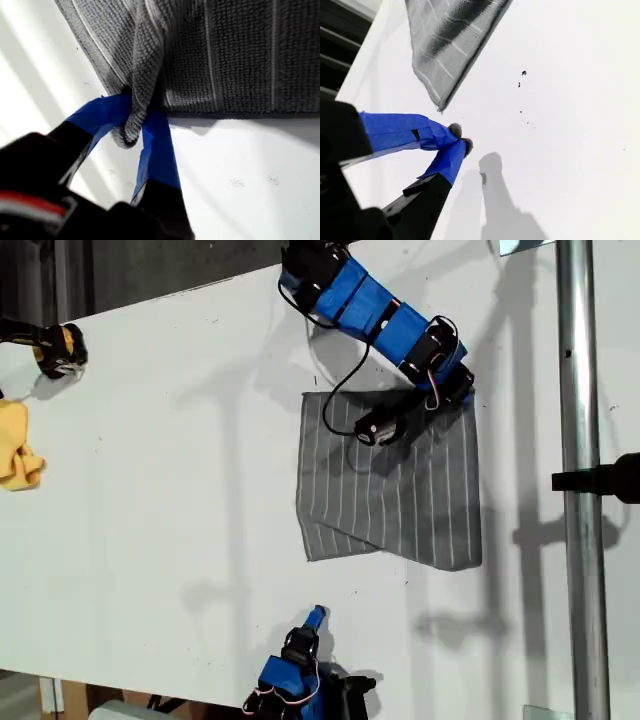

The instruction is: Grasp corners of a towel and fold twice.

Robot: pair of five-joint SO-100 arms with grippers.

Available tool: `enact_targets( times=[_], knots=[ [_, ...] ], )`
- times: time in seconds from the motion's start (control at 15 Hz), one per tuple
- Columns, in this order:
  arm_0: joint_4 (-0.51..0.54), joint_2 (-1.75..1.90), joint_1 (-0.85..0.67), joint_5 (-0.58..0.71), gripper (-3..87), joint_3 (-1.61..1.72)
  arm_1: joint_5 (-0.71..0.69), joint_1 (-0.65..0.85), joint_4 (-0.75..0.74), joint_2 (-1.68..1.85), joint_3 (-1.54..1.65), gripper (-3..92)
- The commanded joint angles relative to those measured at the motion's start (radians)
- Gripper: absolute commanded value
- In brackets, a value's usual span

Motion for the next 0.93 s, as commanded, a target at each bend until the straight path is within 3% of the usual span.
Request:
enact_targets(
  times=[0.0, 0.2, 0.33, 0.53, 0.6, 0.8, 0.87],
  knots=[
    [0.0, 0.003, 0.005, -0.038, -1.5, 0.006, -0.028, 0.037, 0.018, 0.012, 0.031, -0.2],
    [0.015, -0.137, 0.092, -0.183, -1.6, -0.202, -0.054, 0.064, 0.018, 0.063, 0.069, -0.2],
    [-0.055, -0.675, 0.201, -0.262, -1.6, -0.543, -0.081, 0.084, 0.018, 0.08, 0.069, -0.2],
    [-0.153, -1.218, 0.298, -0.227, -1.6, -0.969, -0.109, 0.109, 0.018, 0.084, 0.069, -0.2],
    [-0.143, -1.394, 0.334, -0.202, -1.6, -1.129, -0.115, 0.117, 0.025, 0.089, 0.069, -0.2],
    [0.08, -1.896, 0.431, -0.101, -1.6, -1.726, -0.123, 0.126, 0.025, 0.092, 0.069, -0.2],
    [0.094, -2.0, 0.46, -0.06, -1.6, -1.865, -0.123, 0.126, 0.028, 0.092, 0.069, -0.2]
  ],
)
